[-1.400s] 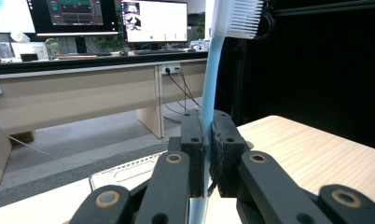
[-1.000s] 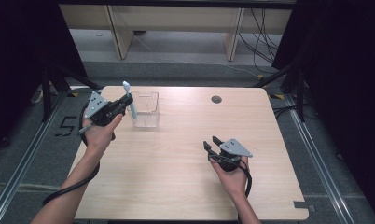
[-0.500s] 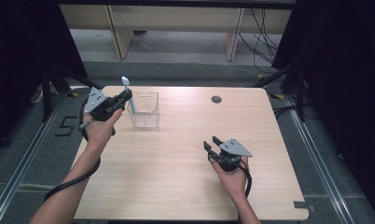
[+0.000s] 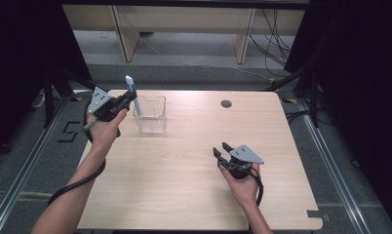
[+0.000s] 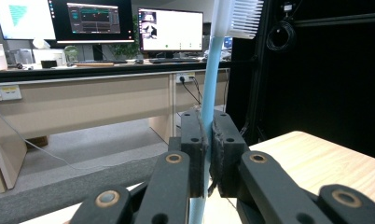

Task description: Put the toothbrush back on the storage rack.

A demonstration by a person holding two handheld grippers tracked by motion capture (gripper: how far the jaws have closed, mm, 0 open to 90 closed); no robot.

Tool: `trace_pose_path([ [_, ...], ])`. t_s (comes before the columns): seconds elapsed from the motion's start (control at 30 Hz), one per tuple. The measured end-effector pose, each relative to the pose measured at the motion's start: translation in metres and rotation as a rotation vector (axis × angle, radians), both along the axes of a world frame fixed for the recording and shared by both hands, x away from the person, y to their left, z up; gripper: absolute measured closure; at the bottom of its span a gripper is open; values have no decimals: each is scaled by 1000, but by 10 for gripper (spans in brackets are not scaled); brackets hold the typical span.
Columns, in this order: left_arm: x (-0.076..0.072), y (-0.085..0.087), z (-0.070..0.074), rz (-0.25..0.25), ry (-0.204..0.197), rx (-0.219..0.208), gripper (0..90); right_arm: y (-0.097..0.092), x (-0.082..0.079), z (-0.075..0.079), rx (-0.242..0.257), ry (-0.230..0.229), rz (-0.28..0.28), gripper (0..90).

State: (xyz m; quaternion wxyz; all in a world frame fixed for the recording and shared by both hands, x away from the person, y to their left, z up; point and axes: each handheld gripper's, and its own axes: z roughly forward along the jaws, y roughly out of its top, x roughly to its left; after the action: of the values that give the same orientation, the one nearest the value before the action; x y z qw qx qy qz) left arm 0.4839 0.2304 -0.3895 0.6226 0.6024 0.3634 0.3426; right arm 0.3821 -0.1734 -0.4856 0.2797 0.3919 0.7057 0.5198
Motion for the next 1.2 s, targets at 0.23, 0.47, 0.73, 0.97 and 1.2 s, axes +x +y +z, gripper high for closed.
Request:
trace_pose_path([
  [0.23, 7, 4, -3, 25, 15, 10, 842, 0, 0, 0, 0, 1, 0, 571],
  [0.47, 12, 5, -7, 33, 29, 13, 842, 0, 0, 0, 0, -2, -1, 571],
  [0.73, 16, 7, -11, 42, 43, 14, 842, 0, -1, 1, -6, 3, -5, 571],
  [0.97, 18, 7, -15, 47, 55, 17, 842, 0, 0, 0, -1, -3, 3, 572],
  [1.2, 19, 7, -20, 55, 75, 24, 842, 0, 0, 0, -4, 2, 7, 574],
])
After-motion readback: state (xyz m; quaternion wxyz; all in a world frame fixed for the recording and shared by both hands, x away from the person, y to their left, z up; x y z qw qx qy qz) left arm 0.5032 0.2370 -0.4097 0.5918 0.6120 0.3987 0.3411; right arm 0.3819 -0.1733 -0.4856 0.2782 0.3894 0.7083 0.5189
